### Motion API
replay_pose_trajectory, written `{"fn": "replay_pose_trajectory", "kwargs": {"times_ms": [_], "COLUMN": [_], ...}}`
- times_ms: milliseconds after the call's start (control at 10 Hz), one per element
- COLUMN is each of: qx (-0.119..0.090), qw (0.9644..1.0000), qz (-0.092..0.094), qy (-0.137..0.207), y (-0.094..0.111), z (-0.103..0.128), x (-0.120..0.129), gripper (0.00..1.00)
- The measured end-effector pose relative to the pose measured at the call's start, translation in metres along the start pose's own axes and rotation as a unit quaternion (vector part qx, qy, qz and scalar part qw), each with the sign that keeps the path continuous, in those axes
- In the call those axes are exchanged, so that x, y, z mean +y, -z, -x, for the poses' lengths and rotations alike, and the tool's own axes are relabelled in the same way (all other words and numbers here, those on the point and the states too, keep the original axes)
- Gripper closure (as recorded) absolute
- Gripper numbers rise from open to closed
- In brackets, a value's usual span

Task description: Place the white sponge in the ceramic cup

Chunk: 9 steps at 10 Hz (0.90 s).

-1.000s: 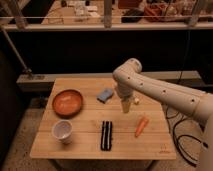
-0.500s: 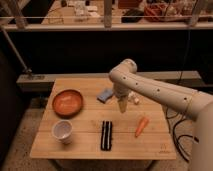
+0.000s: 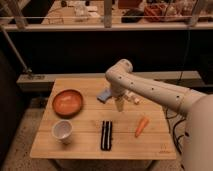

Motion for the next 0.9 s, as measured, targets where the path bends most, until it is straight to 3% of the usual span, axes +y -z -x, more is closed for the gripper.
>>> {"fn": "replay_pose_trajectory", "kwargs": {"times_ms": [900], "qx": [-0.011], "qw": [0.9998], "qz": [0.004], "qy": [0.013], "y": [-0.030], "z": [0.020], "x": [-0.025], "gripper": [0.20]}}
